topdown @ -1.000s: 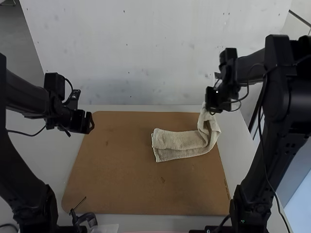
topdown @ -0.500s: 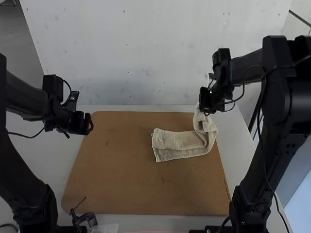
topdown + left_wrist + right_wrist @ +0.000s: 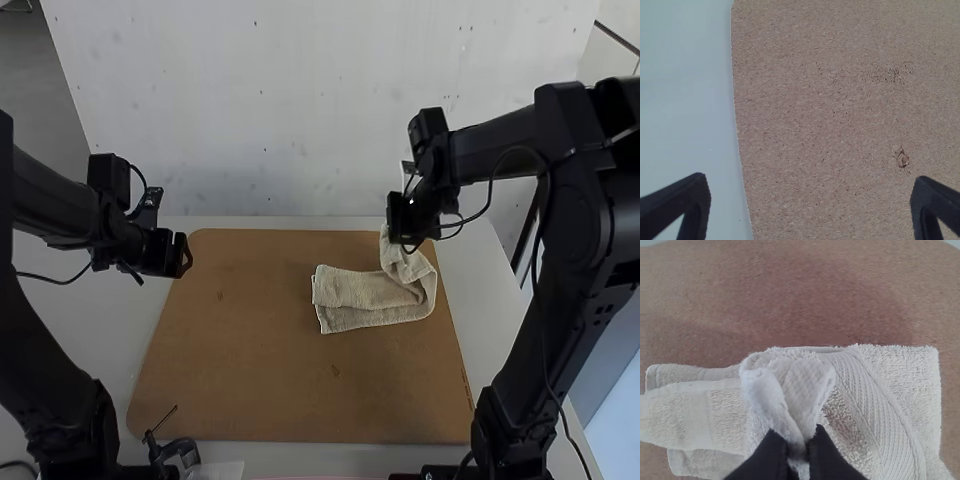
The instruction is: Fold the towel.
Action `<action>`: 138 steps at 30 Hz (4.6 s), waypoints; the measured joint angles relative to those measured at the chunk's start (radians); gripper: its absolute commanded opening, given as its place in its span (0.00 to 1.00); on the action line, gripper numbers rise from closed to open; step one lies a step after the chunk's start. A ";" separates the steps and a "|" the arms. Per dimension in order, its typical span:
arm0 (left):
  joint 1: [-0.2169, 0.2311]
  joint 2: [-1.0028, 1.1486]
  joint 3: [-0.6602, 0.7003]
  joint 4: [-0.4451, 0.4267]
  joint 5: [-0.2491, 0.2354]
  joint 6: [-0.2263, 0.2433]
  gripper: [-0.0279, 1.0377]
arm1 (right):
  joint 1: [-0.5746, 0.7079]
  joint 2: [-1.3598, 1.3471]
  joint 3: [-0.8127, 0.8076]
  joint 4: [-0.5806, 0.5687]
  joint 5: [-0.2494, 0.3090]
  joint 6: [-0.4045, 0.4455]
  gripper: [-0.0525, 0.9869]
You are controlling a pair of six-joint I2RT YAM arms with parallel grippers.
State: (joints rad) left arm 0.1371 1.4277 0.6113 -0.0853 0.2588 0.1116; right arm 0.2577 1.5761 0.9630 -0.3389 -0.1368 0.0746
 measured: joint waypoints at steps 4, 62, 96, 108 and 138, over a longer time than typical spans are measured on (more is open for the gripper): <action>0.000 0.000 0.000 0.000 0.000 0.000 0.86 | 0.074 0.016 0.000 0.000 0.008 0.016 0.07; 0.013 0.032 -0.032 0.038 0.023 0.000 0.86 | 0.389 0.265 0.119 0.049 0.098 0.231 0.07; 0.013 0.061 -0.046 0.063 0.023 0.004 0.86 | 0.337 0.189 0.104 0.141 -0.065 0.306 0.42; 0.013 0.061 -0.046 0.063 0.023 0.004 0.86 | 0.294 0.166 0.098 -0.132 0.090 0.114 0.33; 0.023 0.061 -0.047 0.063 0.027 0.007 0.86 | 0.407 0.200 0.095 -0.154 0.103 0.072 0.33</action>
State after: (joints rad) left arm 0.1596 1.4891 0.5644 -0.0223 0.2859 0.1184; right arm 0.6651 1.7756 1.0580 -0.4927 -0.0341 0.1467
